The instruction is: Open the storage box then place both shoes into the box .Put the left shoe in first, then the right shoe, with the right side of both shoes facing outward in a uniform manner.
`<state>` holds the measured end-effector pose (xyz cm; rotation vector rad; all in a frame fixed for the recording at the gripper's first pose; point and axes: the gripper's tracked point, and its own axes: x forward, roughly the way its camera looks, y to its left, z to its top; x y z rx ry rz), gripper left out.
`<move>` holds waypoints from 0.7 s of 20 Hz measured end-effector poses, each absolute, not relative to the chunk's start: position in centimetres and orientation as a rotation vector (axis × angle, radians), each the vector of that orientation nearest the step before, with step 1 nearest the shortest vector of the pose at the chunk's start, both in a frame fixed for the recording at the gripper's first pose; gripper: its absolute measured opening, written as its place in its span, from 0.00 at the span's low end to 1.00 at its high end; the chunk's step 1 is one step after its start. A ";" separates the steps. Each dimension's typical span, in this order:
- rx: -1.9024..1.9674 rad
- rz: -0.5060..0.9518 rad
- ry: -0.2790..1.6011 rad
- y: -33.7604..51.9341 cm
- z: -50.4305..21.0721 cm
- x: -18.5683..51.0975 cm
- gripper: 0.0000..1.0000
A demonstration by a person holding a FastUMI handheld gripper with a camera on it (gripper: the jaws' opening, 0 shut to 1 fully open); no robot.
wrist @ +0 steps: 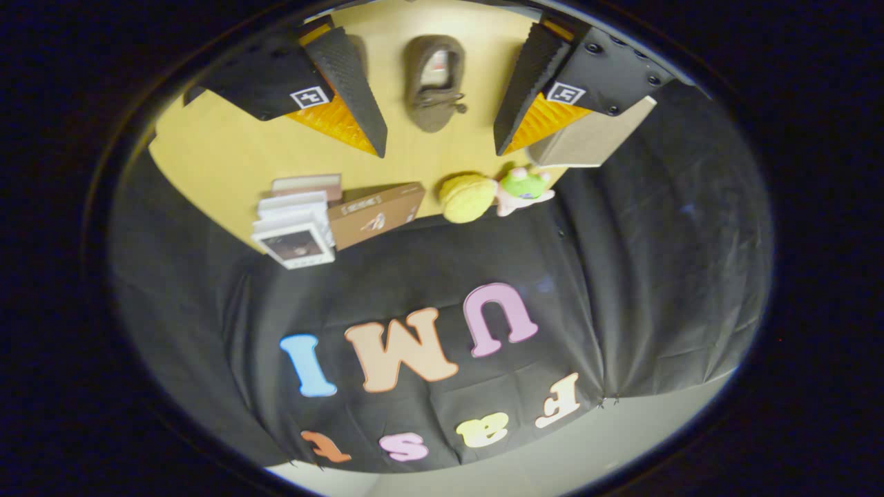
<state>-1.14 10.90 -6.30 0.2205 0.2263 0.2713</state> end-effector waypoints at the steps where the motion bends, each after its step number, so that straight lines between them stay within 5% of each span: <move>1: 0.276 0.316 0.271 12.5 -7.3 -1.4 0.98; 7: 0.748 0.591 0.599 20.7 -13.0 -3.5 0.98; 14: 1.050 0.671 0.860 25.1 -18.6 -7.0 0.98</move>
